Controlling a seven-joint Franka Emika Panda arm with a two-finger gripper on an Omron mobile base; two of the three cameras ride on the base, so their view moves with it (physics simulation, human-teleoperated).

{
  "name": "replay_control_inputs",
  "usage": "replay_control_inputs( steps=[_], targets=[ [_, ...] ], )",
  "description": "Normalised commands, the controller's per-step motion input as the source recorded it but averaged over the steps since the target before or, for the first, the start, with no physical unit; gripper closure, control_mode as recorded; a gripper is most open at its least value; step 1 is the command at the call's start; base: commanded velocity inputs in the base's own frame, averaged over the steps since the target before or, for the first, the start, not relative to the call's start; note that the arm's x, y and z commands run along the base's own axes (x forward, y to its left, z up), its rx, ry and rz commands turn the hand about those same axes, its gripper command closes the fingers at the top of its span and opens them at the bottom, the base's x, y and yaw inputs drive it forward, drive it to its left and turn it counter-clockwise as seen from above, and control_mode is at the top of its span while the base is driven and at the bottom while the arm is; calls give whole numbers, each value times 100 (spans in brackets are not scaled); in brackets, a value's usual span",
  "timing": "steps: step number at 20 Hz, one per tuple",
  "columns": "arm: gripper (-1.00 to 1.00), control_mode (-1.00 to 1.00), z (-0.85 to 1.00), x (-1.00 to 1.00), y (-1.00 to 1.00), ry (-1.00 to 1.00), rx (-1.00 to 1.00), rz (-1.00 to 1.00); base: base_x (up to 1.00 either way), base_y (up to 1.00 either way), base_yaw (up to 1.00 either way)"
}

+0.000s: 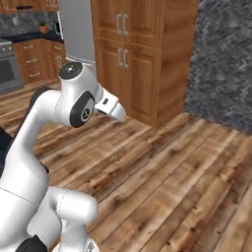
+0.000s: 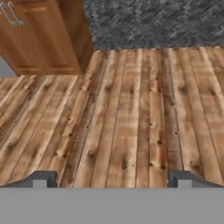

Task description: Retrieve the tupperware and aluminum foil from the cabinet and place them on the dining counter near the plate with kebab skewer and mushroom to prepare for storing leftovers.

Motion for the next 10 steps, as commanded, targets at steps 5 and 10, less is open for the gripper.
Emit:
replay_control_inputs(
  steps=[5,10],
  targets=[
    [-100,100,0,0,0,0,0,0,100,-41,61],
    [-100,100,0,0,0,0,0,0,100,-40,62]
  ],
)
